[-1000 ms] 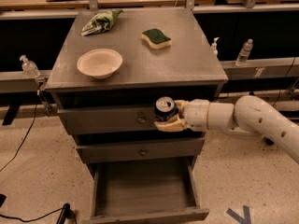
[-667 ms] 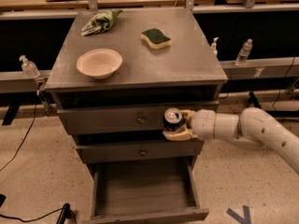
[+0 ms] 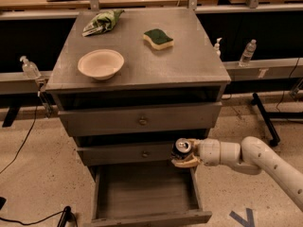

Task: Place pepsi can into bottom drawer

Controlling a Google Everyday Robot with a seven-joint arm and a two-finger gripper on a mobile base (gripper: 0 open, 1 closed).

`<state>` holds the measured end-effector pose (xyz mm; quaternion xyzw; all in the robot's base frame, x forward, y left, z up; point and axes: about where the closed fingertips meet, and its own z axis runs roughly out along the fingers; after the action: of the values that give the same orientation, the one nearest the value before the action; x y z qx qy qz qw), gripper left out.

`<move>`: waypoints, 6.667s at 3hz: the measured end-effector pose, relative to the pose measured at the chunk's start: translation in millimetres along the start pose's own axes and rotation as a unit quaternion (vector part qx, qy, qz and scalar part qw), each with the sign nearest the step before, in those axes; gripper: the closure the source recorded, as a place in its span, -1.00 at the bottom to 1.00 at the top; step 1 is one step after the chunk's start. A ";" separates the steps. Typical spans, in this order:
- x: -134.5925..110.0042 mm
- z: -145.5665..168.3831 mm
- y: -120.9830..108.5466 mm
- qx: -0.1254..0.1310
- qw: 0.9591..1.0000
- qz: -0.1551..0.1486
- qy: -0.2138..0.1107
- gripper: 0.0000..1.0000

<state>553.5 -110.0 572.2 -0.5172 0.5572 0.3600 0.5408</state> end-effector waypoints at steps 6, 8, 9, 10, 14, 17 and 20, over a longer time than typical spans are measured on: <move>271.0 0.1 55.2 0.003 0.997 0.074 -0.008 1.00; 302.0 97.7 74.2 0.001 0.991 0.126 0.040 1.00; 303.3 101.9 74.3 0.003 0.991 0.124 0.043 1.00; 311.8 117.9 70.7 0.007 0.994 0.097 0.059 1.00; 373.6 188.8 64.0 -0.106 0.989 0.050 0.095 1.00; 373.2 195.8 66.9 -0.114 0.988 0.051 0.090 -0.41; 366.4 195.5 69.0 -0.101 0.990 0.052 0.087 -1.00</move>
Offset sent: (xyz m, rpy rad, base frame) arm 0.0062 -0.0570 -0.1592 -0.1263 0.0641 -0.0939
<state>575.8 23.4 173.6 -0.5692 0.5891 0.3957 0.4152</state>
